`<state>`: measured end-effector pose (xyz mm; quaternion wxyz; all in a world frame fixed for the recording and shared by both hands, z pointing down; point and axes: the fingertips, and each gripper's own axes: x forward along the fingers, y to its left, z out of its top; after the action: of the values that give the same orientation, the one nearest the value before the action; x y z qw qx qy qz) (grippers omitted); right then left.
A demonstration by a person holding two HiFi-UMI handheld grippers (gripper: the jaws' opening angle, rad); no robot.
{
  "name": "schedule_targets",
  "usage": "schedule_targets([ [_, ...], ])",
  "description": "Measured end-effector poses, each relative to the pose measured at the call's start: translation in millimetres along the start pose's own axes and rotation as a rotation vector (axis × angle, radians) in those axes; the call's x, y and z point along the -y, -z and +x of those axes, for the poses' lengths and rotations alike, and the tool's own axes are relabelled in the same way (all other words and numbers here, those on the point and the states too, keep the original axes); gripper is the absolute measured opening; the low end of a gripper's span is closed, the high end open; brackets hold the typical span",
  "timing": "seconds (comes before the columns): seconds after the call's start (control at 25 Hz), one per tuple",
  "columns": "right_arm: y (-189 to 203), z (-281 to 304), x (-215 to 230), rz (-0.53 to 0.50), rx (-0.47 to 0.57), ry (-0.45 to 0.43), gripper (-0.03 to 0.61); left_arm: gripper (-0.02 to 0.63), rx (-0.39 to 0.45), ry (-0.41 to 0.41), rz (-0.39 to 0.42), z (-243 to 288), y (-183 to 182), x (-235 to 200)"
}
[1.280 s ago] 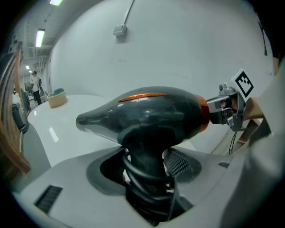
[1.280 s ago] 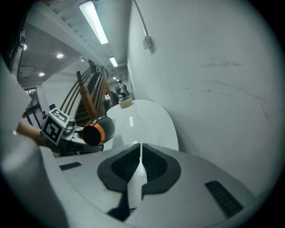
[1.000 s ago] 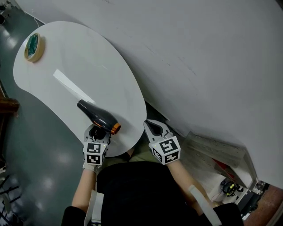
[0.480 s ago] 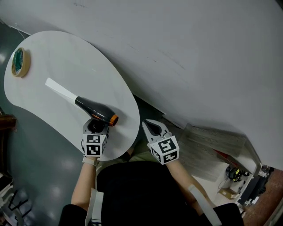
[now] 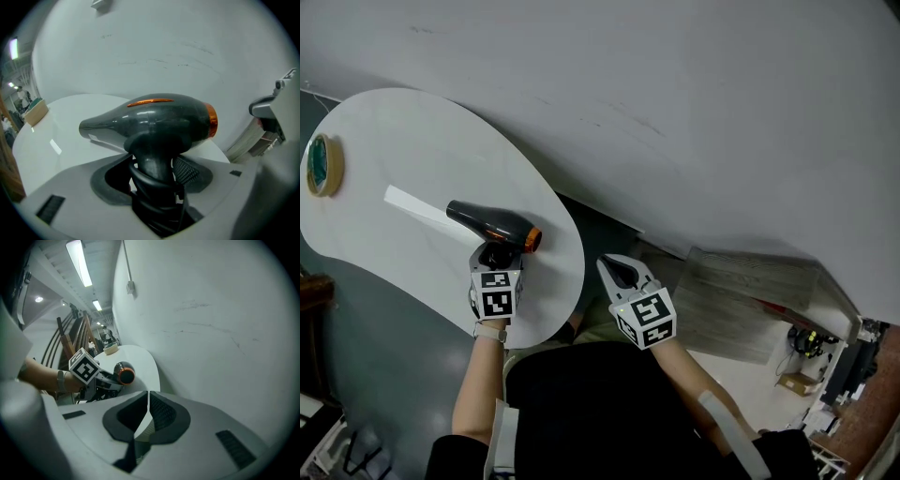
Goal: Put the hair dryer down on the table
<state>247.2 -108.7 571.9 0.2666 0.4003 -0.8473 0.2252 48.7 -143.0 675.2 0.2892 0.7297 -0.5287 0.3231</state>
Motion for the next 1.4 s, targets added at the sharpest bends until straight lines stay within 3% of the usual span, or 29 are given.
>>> schedule_targets([
  [0.44,16,-9,17,0.071,-0.006,0.047,0.026,0.272,-0.074,-0.057,0.098,31,-17,6],
  [1.04,24,-25,17,0.115,0.002,0.110,0.026,0.276,-0.122,-0.118,0.132,47,-30,6],
  [1.4,30,-31,6,0.115,0.000,0.129,0.026,0.278,-0.120,-0.110,0.145,48,-30,7],
])
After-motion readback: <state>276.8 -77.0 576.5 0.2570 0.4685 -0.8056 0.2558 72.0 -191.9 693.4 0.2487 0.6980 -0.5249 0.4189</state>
